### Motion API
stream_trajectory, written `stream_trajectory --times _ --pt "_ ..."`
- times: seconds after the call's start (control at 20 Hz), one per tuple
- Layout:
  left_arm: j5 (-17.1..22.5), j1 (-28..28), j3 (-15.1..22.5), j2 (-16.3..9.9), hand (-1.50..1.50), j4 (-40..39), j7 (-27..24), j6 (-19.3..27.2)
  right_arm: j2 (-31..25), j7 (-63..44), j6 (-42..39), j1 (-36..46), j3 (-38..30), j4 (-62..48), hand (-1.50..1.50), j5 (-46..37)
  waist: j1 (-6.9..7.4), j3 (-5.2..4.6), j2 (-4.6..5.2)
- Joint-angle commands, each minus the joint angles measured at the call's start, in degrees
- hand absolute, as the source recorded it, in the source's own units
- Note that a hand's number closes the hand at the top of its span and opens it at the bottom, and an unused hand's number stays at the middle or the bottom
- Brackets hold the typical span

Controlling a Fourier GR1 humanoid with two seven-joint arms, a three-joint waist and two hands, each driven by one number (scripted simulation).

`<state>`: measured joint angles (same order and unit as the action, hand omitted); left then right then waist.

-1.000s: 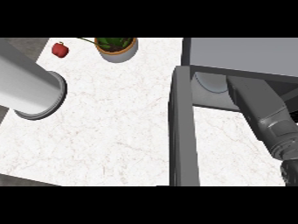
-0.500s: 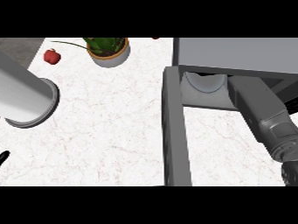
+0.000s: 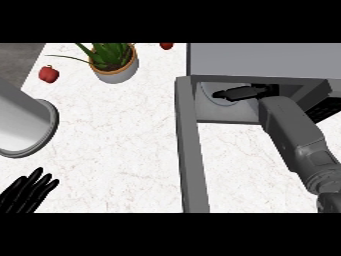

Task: Pick up the milk, place it into the microwave and close the microwave

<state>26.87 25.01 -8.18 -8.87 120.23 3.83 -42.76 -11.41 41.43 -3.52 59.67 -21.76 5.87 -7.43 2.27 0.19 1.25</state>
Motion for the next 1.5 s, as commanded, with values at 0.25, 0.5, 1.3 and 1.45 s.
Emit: stream_trajectory --times 0.25,0.5,1.3,1.45 --pt "-16.52 -3.8 7.72 7.27 -1.5 -4.24 -3.41 0.22 5.13 9.56 -9.67 -13.72 0.44 3.01 -1.5 1.78 -2.62 -0.2 -1.44" --pt "-18.93 -9.57 7.06 6.58 1.5 -9.84 -4.97 0.62 6.75 7.95 -8.43 -20.06 4.57 7.13 -1.5 -0.45 -4.48 -0.31 -2.01" --pt "-37.26 -20.41 15.88 8.06 1.5 -21.45 -9.82 6.77 -2.51 10.68 -18.25 -50.82 6.36 31.0 -1.5 3.93 -6.72 -0.52 -2.23" --pt "-39.31 -22.84 21.1 8.86 1.5 -28.64 -12.87 11.65 -0.74 10.06 -19.03 -57.28 7.23 39.5 -1.5 6.07 -6.1 -0.51 -1.91"
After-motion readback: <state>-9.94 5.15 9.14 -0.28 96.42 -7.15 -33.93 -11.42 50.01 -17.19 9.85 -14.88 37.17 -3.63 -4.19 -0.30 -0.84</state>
